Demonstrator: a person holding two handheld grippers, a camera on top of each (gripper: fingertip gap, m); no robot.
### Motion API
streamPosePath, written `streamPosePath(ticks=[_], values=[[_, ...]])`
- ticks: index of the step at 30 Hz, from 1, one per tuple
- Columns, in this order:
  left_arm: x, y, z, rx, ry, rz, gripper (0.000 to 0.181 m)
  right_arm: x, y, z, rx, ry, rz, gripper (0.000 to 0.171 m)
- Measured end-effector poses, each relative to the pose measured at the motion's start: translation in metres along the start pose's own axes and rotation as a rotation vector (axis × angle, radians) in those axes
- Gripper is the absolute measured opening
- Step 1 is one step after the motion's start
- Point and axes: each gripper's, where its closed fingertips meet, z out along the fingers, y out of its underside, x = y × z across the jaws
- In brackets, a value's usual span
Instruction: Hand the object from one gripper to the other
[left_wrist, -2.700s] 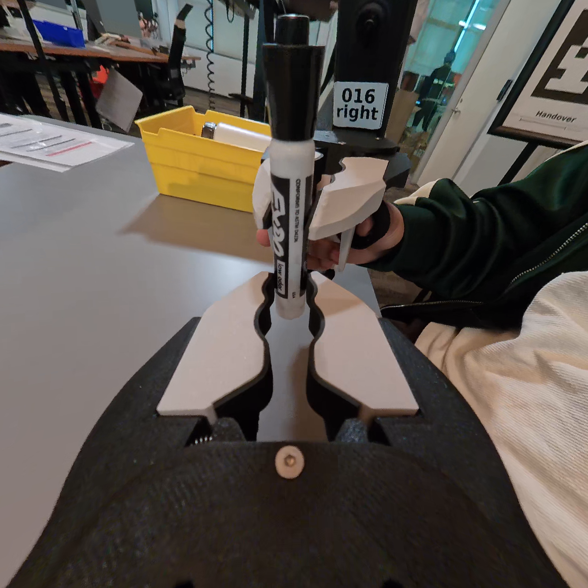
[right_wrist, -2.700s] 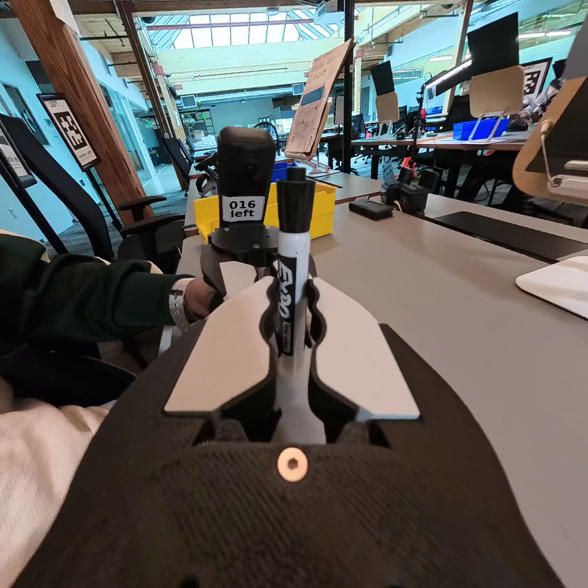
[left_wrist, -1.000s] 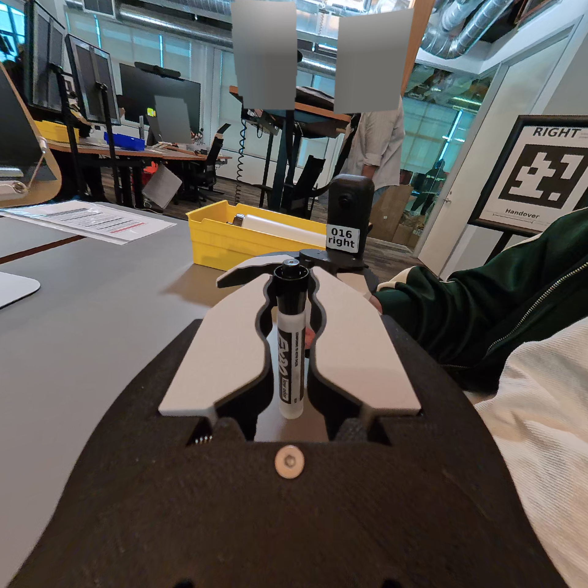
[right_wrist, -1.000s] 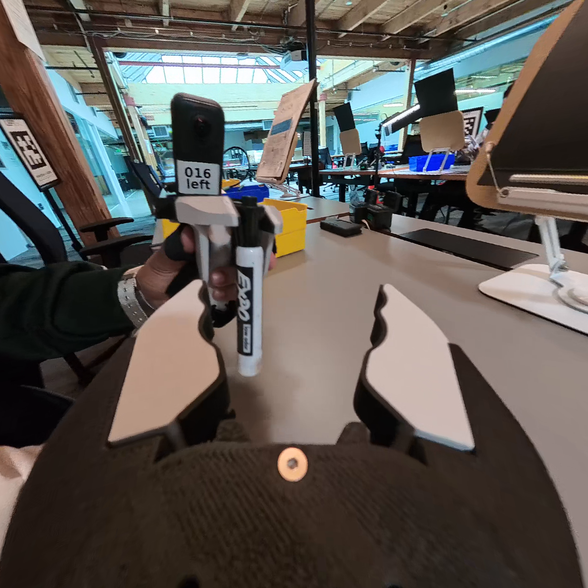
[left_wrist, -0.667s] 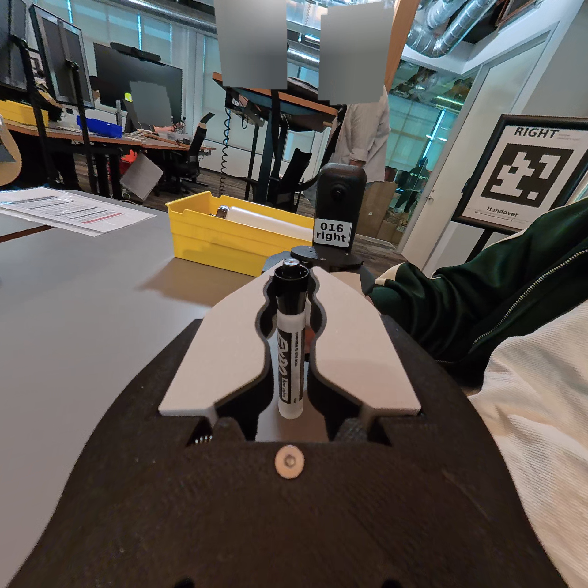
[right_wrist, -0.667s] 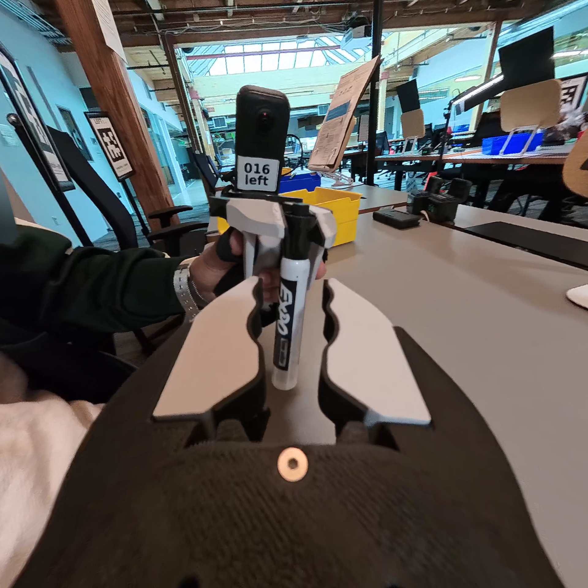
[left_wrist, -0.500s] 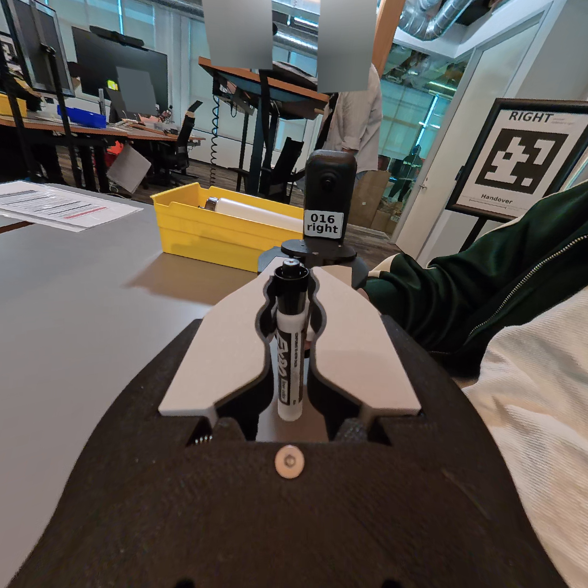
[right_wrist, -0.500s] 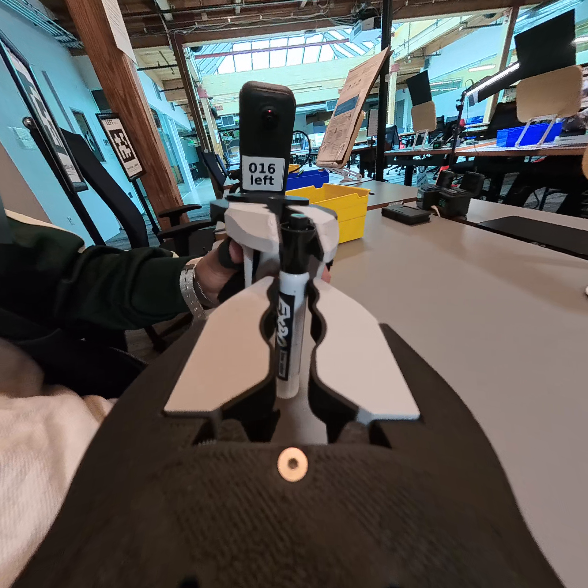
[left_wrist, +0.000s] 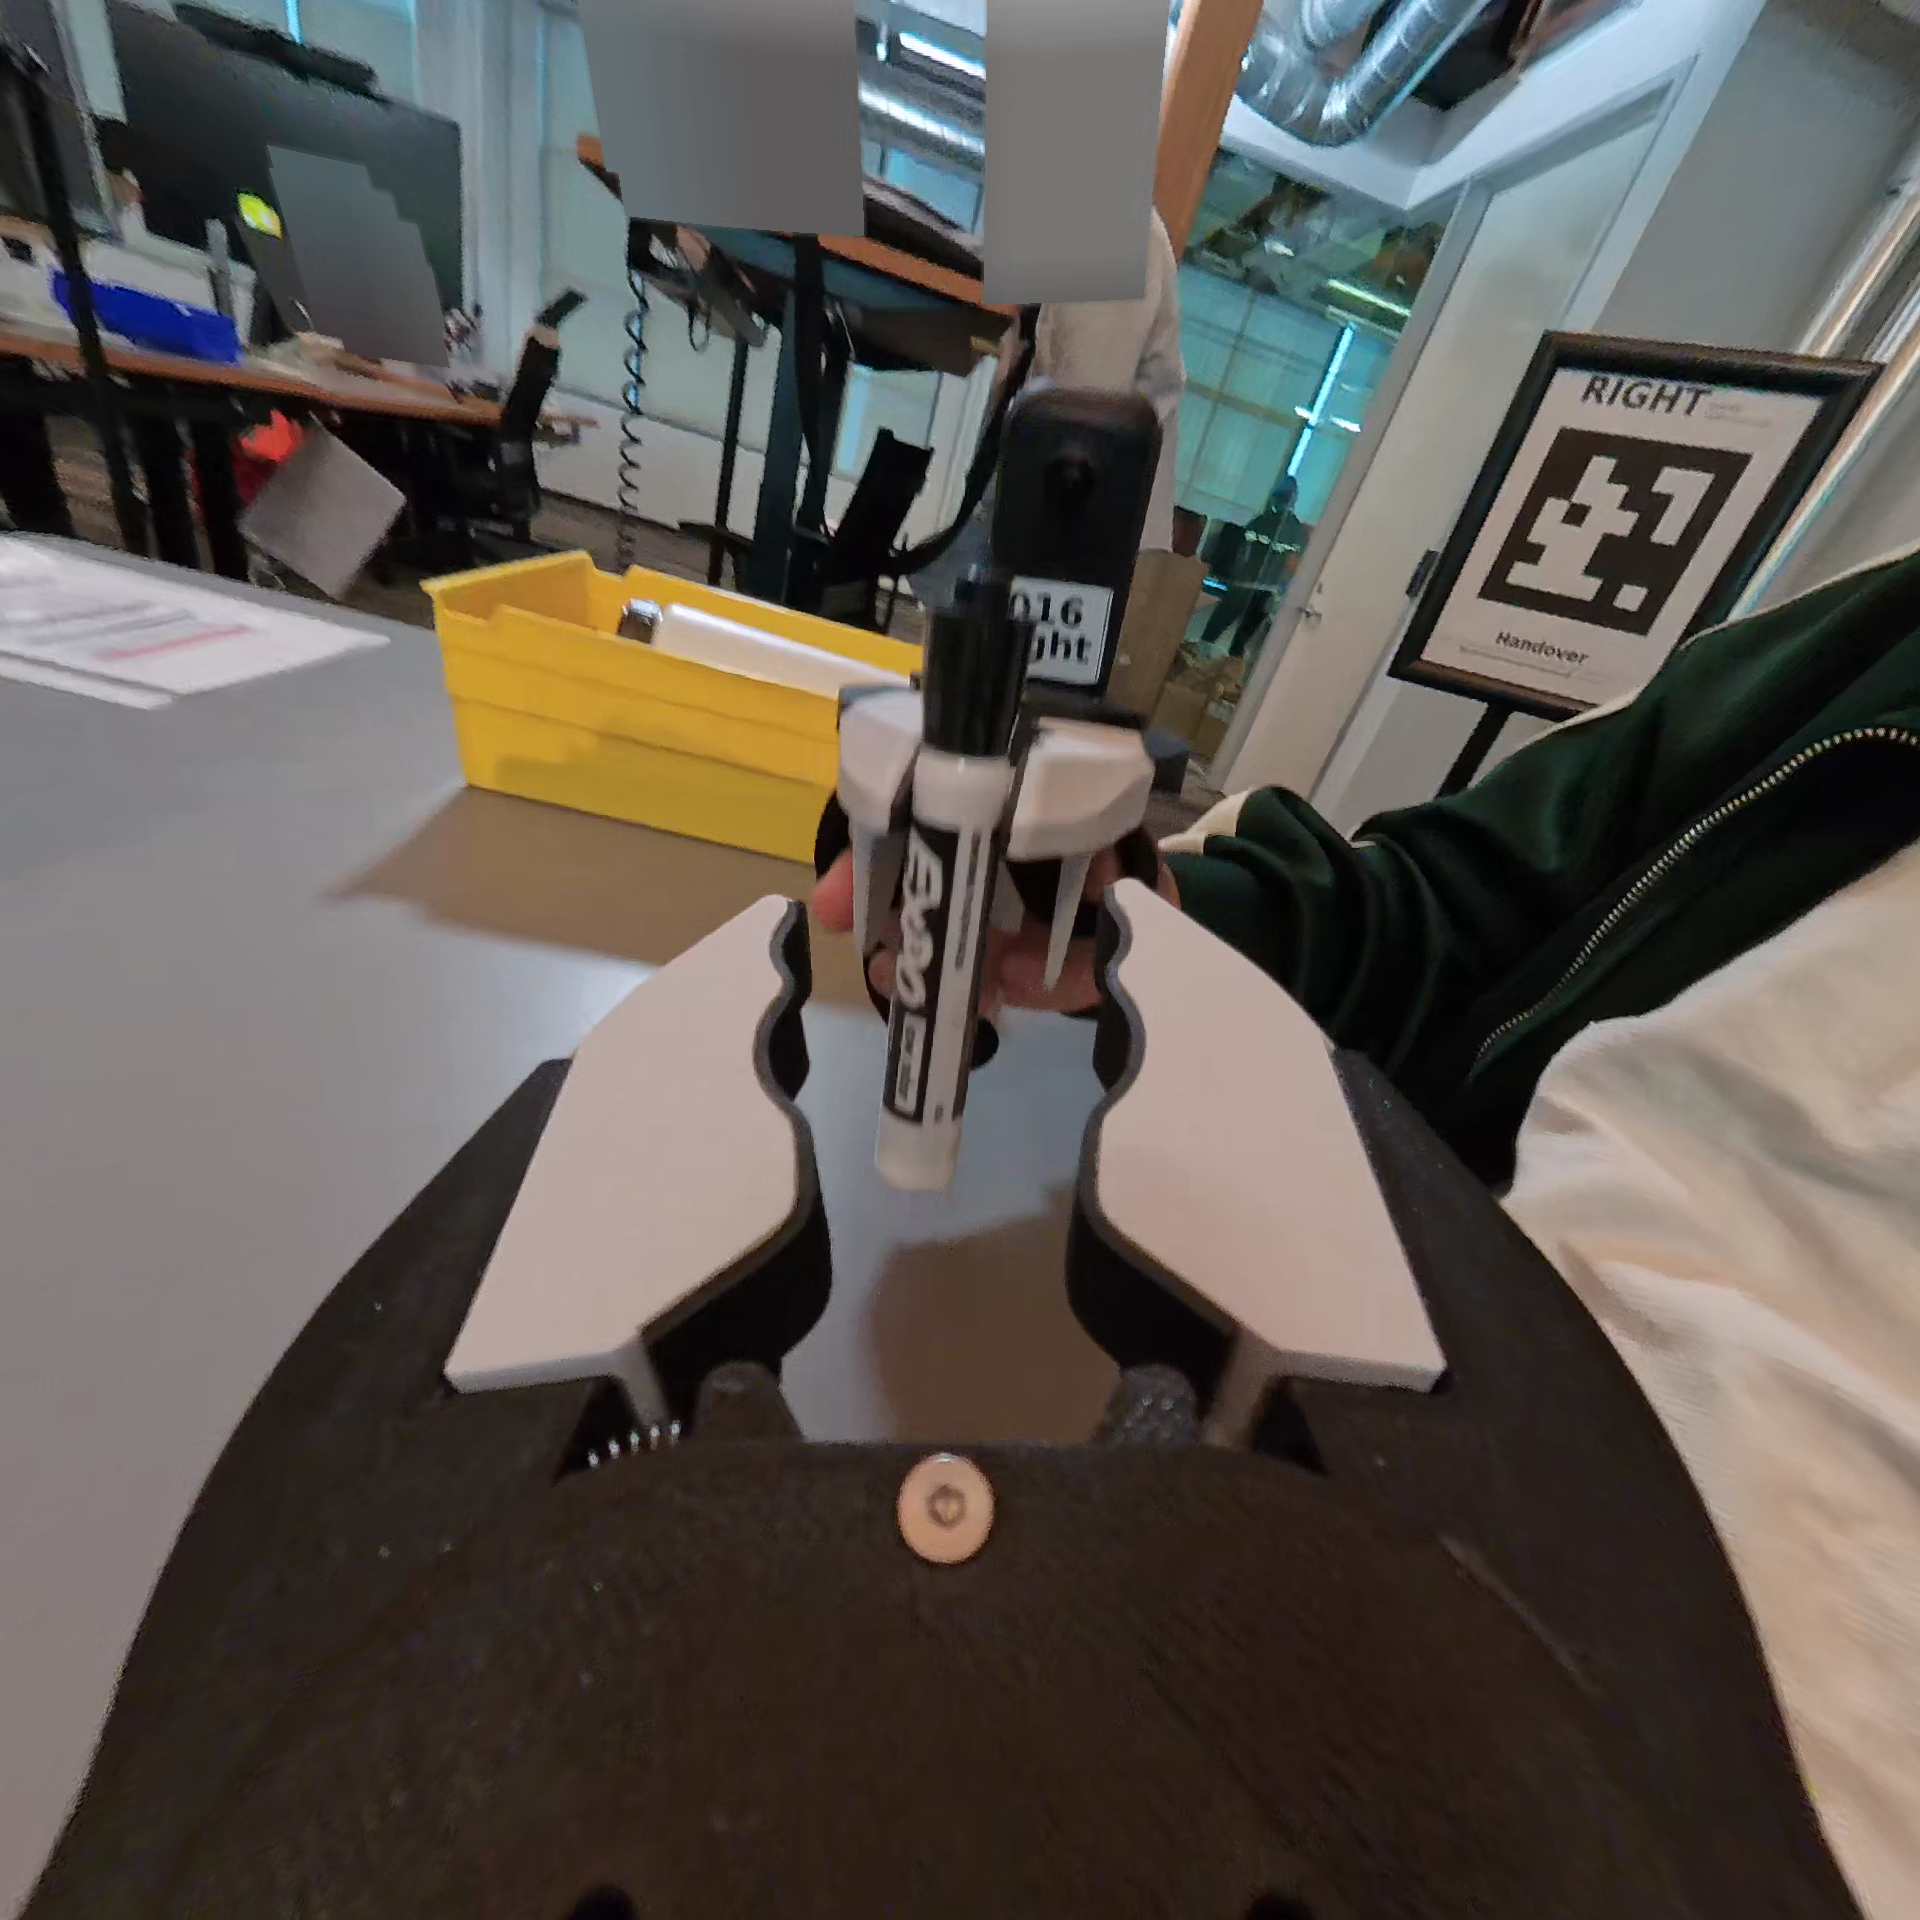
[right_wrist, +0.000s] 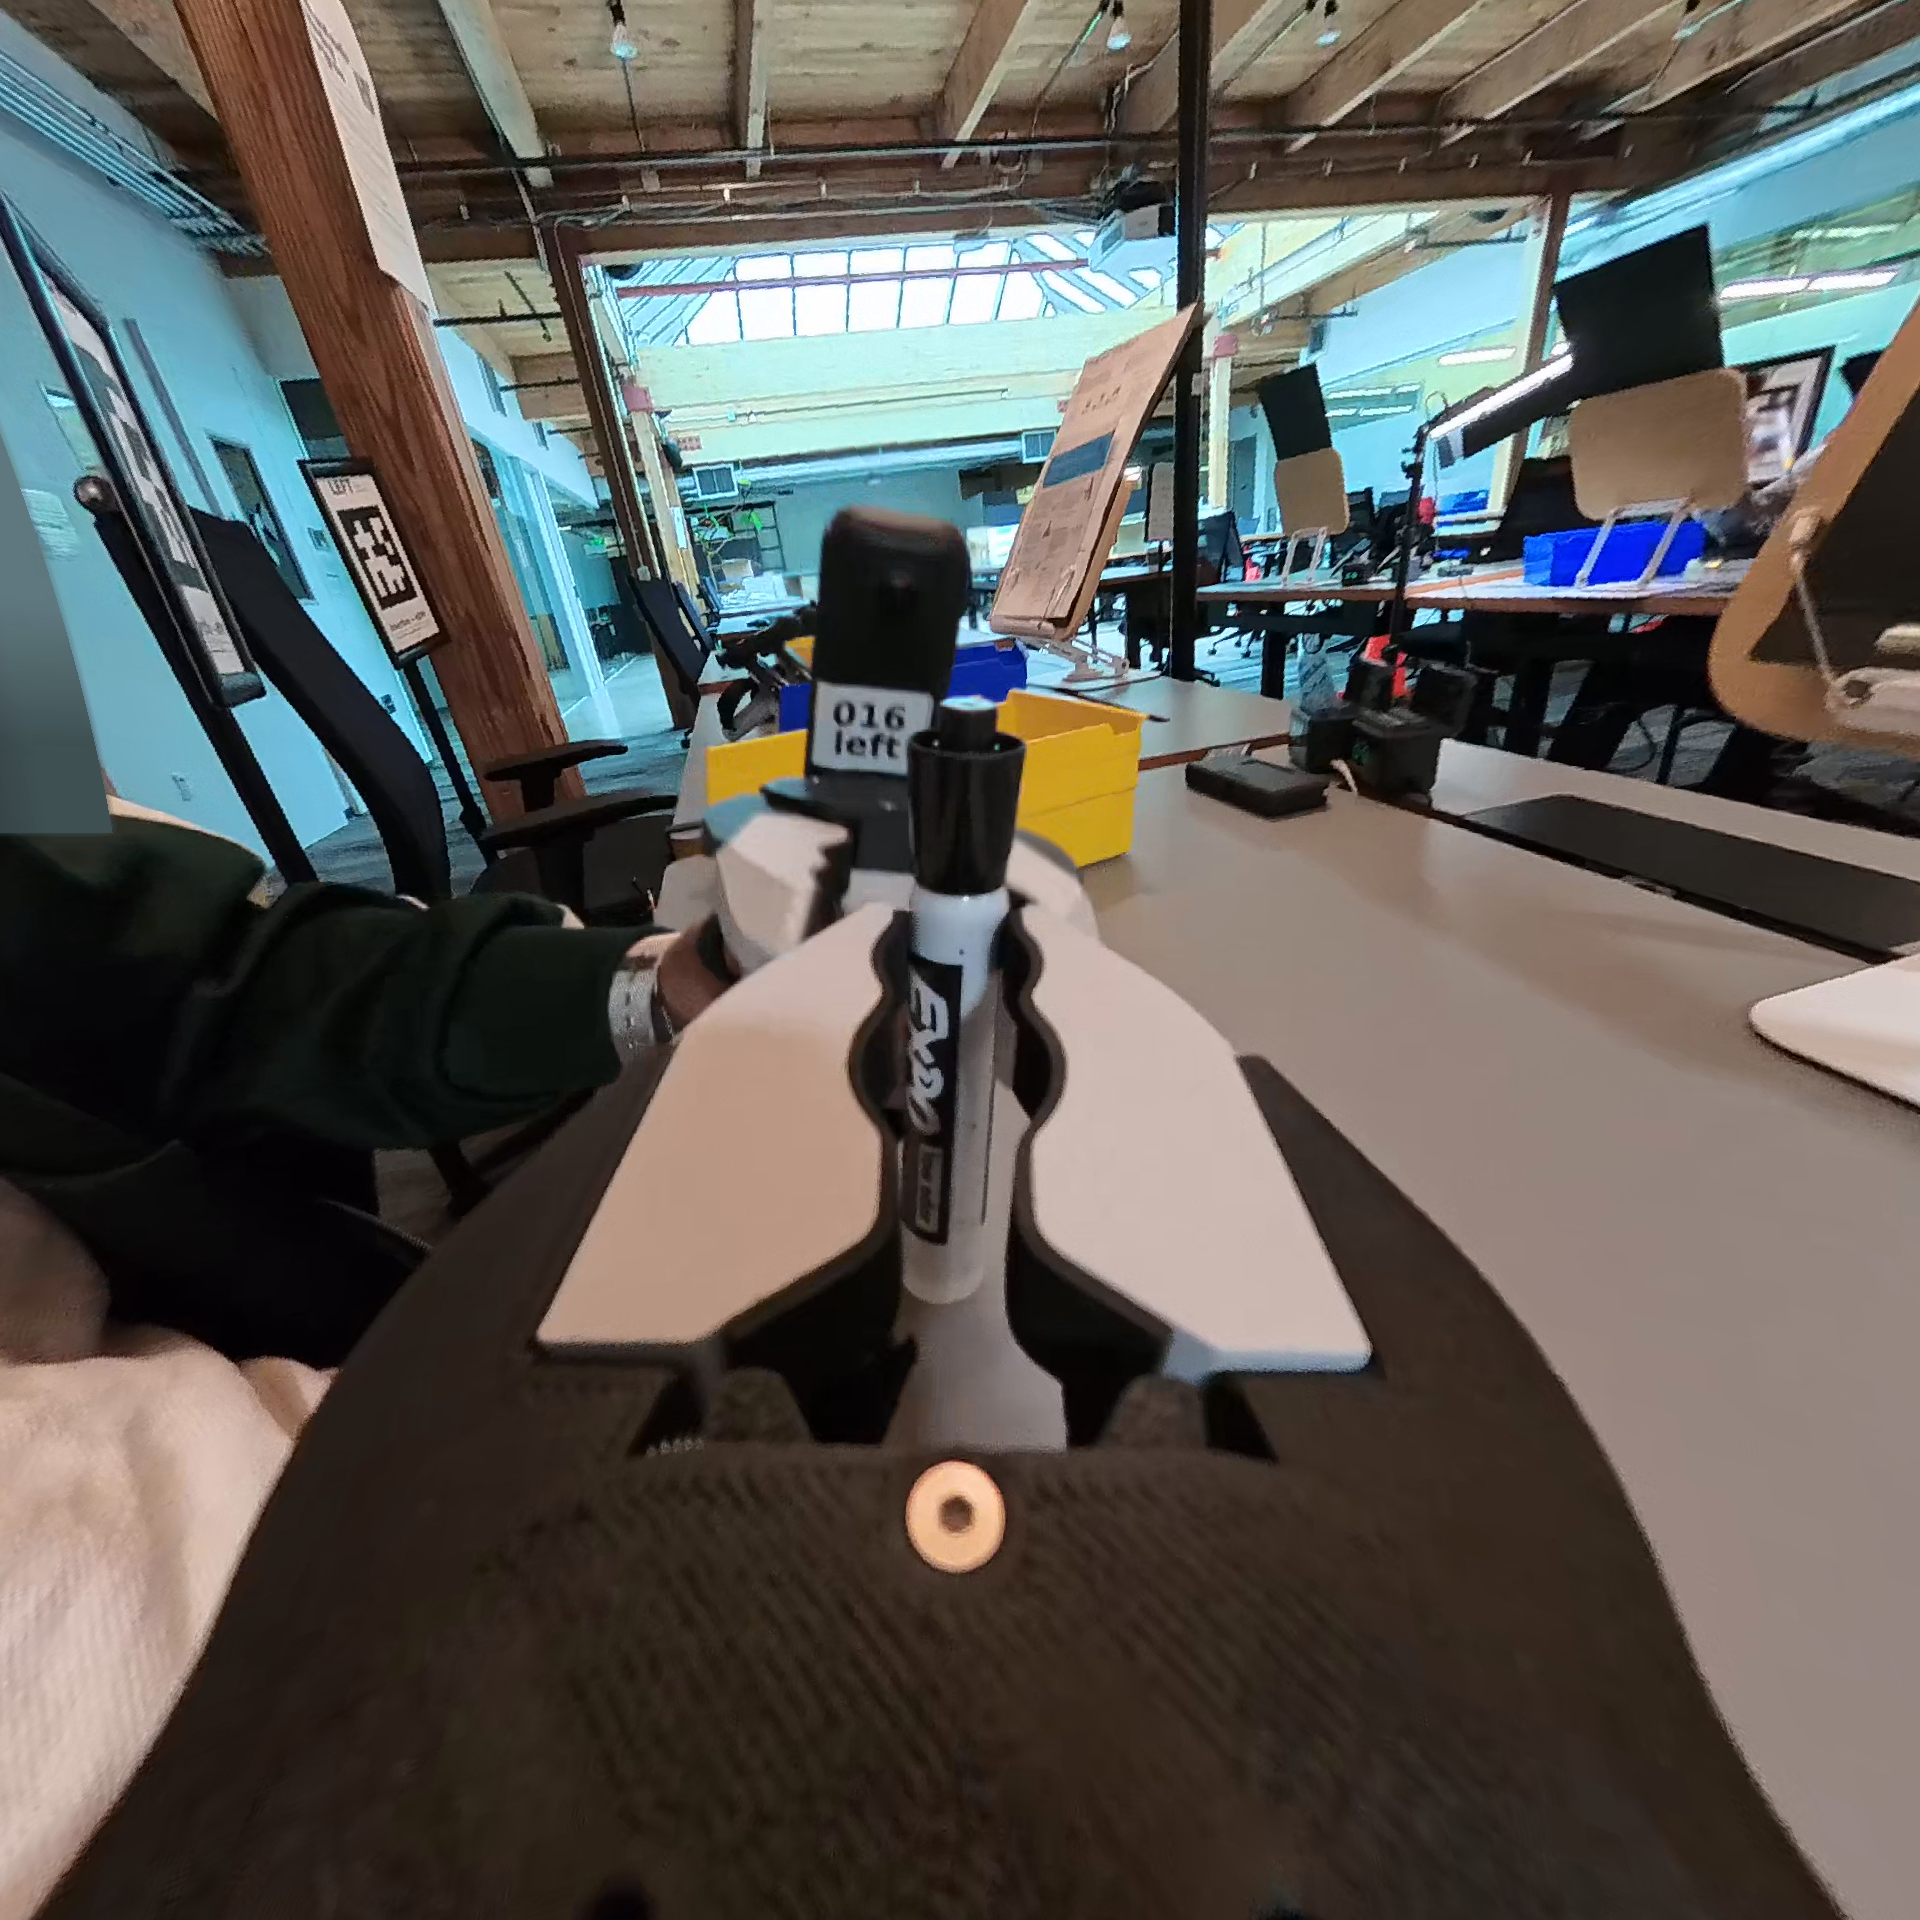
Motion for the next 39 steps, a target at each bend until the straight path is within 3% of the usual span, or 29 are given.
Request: streamPosePath(ticks=[10,13,17,21,31,39], values=[[0.004,0.024,0.009,-0.103,0.031,0.034,0.020,-0.008,-0.008,0.002,0.036,-0.013,-0.011,0.020],[0.006,0.024,0.009,-0.119,0.034,0.050,0.020,-0.009,-0.008,0.002,0.037,-0.013,-0.025,0.020],[0.004,0.020,0.007,-0.104,0.010,0.064,0.020,-0.001,-0.020,-0.003,0.109,0.019,-0.010,0.044],[-0.001,0.011,0.001,-0.056,-0.013,0.057,0.020,0.009,-0.021,-0.010,0.140,0.038,0.050,0.048],[-0.008,-0.010,-0.012,0.018,-0.072,0.078,0.020,0.006,0.024,0.004,-0.058,-0.016,0.092,0.039],[0.001,-0.013,-0.006,0.030,-0.039,0.073,0.019,-0.008,0.037,0.014,-0.121,-0.048,0.033,0.032]])
